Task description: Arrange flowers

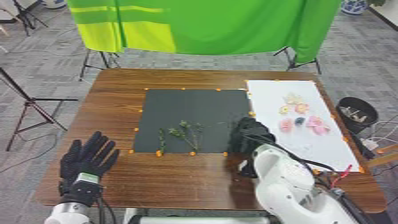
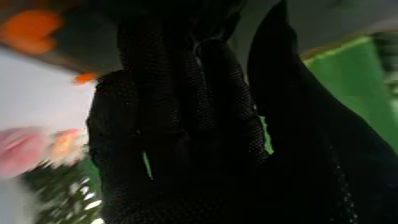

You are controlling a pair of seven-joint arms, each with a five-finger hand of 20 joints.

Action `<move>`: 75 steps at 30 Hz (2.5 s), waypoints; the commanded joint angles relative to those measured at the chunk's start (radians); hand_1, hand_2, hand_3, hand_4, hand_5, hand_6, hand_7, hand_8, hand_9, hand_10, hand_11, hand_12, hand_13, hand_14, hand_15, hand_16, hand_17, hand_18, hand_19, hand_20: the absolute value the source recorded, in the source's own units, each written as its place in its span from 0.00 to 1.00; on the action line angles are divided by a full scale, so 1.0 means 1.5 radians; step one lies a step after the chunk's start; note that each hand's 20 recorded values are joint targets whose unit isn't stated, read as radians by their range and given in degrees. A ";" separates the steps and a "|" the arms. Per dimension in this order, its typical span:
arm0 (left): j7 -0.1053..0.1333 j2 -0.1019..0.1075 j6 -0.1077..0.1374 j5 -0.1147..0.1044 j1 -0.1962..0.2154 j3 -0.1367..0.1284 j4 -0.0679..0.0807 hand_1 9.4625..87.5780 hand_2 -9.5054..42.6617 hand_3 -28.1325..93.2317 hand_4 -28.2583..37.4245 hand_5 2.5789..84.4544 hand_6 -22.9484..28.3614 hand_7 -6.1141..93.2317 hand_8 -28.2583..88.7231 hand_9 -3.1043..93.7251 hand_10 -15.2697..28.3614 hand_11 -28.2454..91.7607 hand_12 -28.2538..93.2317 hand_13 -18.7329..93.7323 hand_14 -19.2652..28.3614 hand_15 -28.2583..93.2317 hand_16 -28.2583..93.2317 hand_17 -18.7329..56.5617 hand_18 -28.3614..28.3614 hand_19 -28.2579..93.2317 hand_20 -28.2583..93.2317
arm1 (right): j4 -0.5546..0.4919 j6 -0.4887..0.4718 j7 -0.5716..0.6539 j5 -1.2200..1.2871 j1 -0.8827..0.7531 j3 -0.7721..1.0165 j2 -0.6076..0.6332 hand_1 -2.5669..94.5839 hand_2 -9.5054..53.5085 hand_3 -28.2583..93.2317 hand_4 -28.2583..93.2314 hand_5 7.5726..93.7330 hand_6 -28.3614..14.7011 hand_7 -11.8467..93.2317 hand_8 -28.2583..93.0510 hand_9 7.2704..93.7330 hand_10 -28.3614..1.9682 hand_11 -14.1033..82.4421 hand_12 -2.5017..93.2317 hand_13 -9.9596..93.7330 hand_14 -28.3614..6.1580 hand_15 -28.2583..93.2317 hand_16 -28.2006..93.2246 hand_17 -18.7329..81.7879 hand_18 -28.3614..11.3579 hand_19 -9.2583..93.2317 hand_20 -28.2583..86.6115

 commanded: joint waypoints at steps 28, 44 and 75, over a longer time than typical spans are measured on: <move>-0.007 -0.008 -0.026 0.015 -0.004 0.008 0.005 0.25 0.48 0.81 0.00 0.53 0.65 0.20 0.18 0.41 0.71 0.47 0.34 0.41 0.78 0.63 0.18 0.17 0.80 0.59 0.37 | -0.009 0.084 0.010 -0.034 -0.007 0.093 0.064 0.44 0.03 0.92 0.03 0.47 0.51 0.32 0.13 0.48 0.29 0.27 0.18 0.59 0.35 0.61 0.36 0.47 0.14 0.90 0.50; 0.010 0.016 -0.034 0.035 -0.066 0.022 0.016 0.25 0.47 0.81 0.00 0.52 0.65 0.19 0.18 0.41 0.71 0.46 0.34 0.41 0.78 0.62 0.18 0.17 0.80 0.59 0.37 | 0.093 -0.002 -0.021 0.021 0.010 0.165 0.108 0.56 0.00 0.95 0.00 0.44 0.57 0.31 0.11 0.45 0.56 0.24 0.15 0.52 0.53 0.34 0.36 0.43 0.24 0.80 0.48; 0.025 0.010 -0.027 0.031 -0.049 0.008 0.011 0.25 0.47 0.81 0.00 0.53 0.65 0.19 0.18 0.41 0.71 0.46 0.34 0.41 0.78 0.62 0.18 0.17 0.80 0.59 0.37 | 0.015 0.243 -0.104 -0.086 0.035 0.061 0.107 0.66 0.00 0.85 0.00 0.81 0.71 0.39 0.24 0.95 0.64 0.22 0.41 0.76 0.63 0.40 0.57 0.48 0.24 0.86 0.58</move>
